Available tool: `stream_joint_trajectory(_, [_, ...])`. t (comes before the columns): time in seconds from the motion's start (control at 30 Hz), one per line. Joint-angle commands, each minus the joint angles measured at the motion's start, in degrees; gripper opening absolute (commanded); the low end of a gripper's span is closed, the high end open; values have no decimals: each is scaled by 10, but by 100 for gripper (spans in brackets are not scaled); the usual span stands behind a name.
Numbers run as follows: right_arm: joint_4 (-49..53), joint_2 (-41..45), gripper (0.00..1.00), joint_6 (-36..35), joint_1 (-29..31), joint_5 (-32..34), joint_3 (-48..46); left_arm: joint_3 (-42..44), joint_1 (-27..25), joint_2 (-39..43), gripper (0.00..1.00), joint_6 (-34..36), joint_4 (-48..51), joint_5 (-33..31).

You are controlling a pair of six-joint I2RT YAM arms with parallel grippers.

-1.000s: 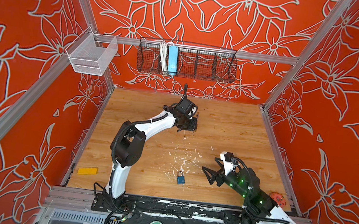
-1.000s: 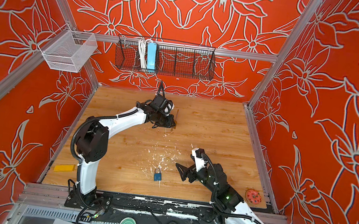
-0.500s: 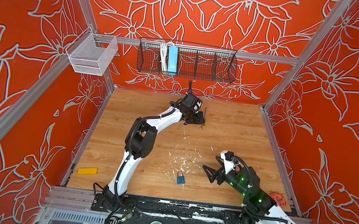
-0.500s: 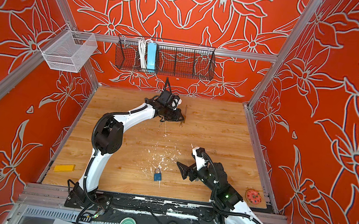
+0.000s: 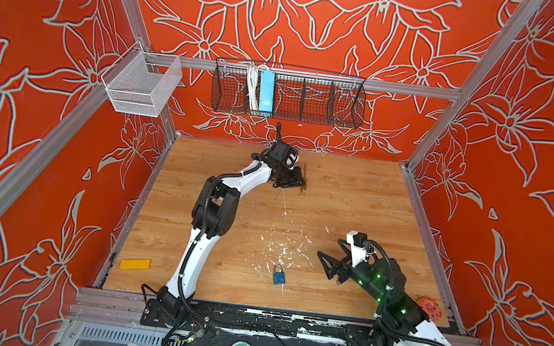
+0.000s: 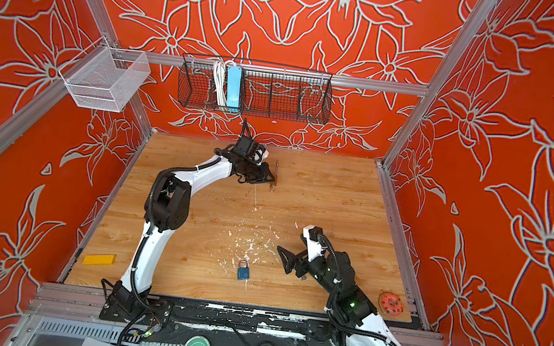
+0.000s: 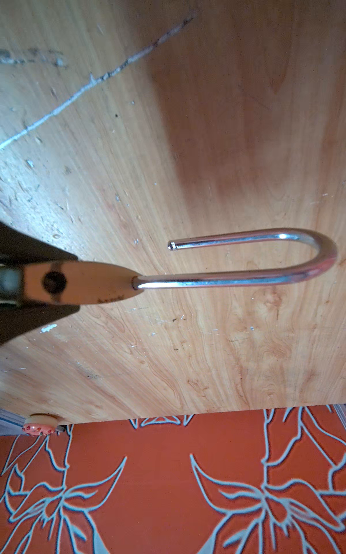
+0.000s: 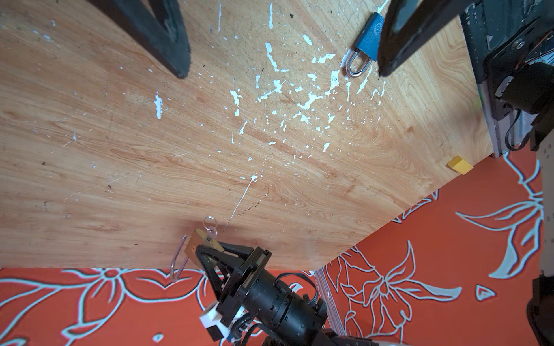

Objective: Unlock with the key

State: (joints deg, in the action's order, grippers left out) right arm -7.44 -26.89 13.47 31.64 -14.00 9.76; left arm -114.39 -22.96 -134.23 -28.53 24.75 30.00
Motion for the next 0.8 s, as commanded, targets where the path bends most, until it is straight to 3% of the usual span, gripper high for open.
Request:
stream_joint_trajectory(0.0, [-16, -1, 98, 9, -10, -18, -8, -10, -1, -6, 0, -10, -39, 39])
stream_joint_trajectory(0.43, [-18, 8, 98, 21, -30, -32, -12, -6, -2, -40, 0, -69, -105, 60])
stream_joint_trajectory(0.77, [-23, 2, 98, 24, -37, -42, -11, -9, -1, -55, 0, -43, -74, 51])
